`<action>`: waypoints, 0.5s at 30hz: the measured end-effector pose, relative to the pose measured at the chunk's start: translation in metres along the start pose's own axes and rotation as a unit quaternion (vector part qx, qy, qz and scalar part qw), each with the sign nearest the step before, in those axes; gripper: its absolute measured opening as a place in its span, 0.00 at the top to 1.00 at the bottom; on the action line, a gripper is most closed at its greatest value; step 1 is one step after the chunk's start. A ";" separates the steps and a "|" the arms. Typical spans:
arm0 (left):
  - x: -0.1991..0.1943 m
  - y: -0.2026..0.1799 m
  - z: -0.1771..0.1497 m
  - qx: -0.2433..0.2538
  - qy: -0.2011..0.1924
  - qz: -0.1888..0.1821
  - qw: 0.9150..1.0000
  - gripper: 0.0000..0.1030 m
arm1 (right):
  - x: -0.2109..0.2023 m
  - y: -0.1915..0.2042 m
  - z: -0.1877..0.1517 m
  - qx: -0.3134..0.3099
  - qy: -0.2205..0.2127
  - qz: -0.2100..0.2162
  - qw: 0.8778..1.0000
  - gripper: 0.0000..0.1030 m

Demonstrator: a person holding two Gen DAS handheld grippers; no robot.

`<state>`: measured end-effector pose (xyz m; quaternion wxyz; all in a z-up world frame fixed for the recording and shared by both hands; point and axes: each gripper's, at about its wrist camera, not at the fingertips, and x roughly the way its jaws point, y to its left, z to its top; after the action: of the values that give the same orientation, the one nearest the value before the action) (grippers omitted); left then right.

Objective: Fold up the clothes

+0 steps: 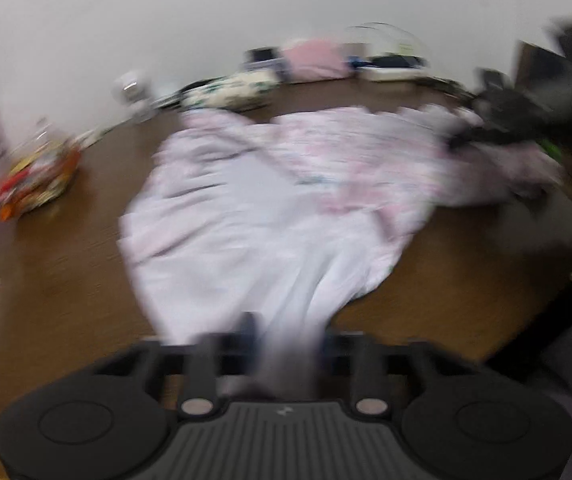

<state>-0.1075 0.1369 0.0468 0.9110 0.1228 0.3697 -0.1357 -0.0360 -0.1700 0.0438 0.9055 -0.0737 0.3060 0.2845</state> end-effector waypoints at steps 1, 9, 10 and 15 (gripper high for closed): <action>0.000 0.012 0.005 -0.005 -0.006 -0.009 1.000 0.98 | -0.001 0.000 -0.002 0.003 0.003 0.004 1.000 0.98; 0.029 0.079 0.097 -0.003 -0.071 -0.032 0.997 0.96 | 0.006 -0.015 0.011 0.044 0.007 0.015 0.999 0.99; 0.048 0.081 0.109 -0.002 -0.062 -0.030 0.998 0.93 | 0.014 -0.021 0.014 0.053 0.009 -0.006 0.999 0.99; 0.096 0.086 0.120 -0.017 0.000 -0.064 0.998 0.54 | 0.017 -0.032 0.015 0.063 -0.013 -0.112 0.992 0.79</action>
<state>0.0653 0.1633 0.0731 0.9025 0.0831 0.3788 -0.1872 0.0007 -0.1836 0.0444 0.9383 -0.0470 0.3017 0.1624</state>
